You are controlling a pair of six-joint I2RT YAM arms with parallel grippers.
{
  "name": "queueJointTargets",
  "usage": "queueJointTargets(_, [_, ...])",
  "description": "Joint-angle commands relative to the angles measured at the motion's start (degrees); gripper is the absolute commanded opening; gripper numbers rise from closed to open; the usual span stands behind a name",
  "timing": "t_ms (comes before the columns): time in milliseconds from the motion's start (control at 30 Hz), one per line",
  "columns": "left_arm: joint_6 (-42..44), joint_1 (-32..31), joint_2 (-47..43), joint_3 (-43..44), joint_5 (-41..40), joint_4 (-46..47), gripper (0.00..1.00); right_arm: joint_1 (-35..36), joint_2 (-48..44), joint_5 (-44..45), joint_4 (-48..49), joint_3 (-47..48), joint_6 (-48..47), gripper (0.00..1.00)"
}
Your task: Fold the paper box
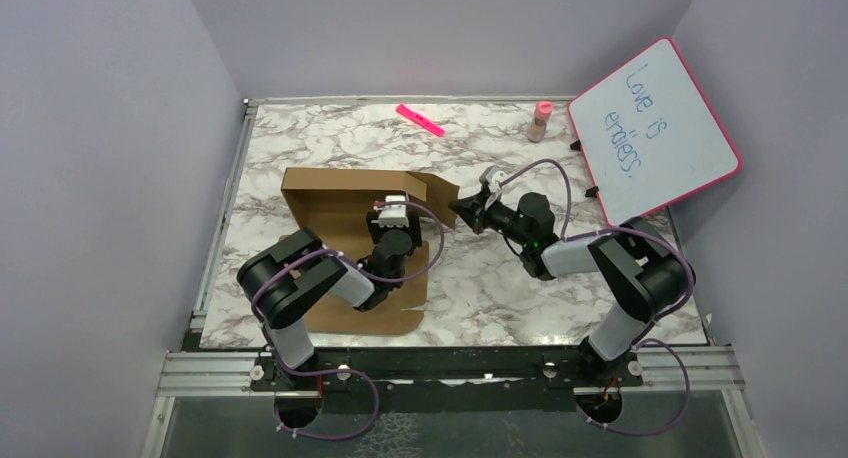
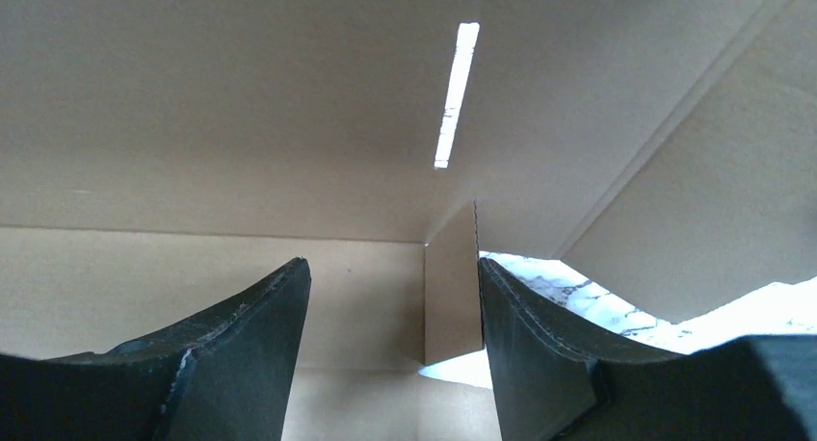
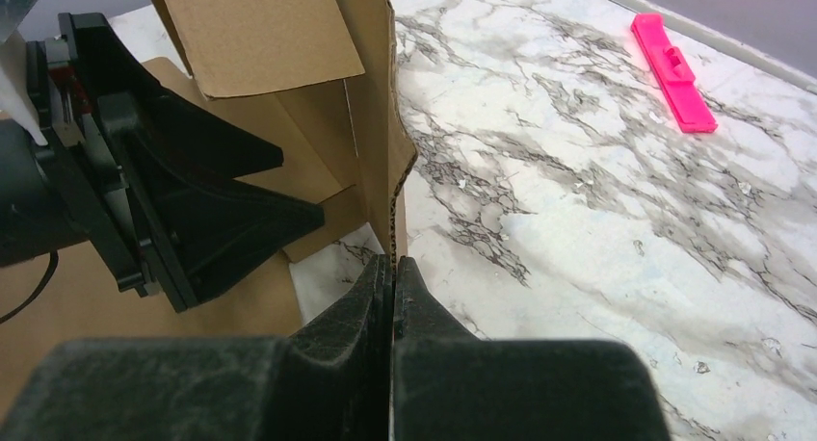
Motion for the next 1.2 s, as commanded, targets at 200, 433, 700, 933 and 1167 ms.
queueJointTargets(200, [-4.49, 2.83, -1.12, -2.49, 6.83, 0.01, 0.65, 0.25, -1.12, -1.95, 0.18, 0.04, 1.11, 0.04])
queueJointTargets(433, [-6.83, 4.72, 0.19, -3.1, 11.59, -0.02, 0.65, 0.18, -3.72, -1.38, 0.16, -0.13, 3.78, 0.16])
queueJointTargets(700, [-8.76, 6.15, 1.51, -3.82, 15.03, 0.26, 0.65, -0.52, -10.75, 1.78, -9.35, 1.98, 2.11, 0.36])
queueJointTargets(933, [-10.2, 6.76, 2.03, -5.44, 16.95, 1.93, 0.64, -4.85, -14.48, 7.76, -13.74, 3.66, 1.02, 0.4])
queueJointTargets(1167, [-10.91, 7.4, 2.78, -6.18, 18.08, 3.59, 0.64, -6.46, -6.52, 4.32, -20.09, 11.5, -2.45, 0.4])
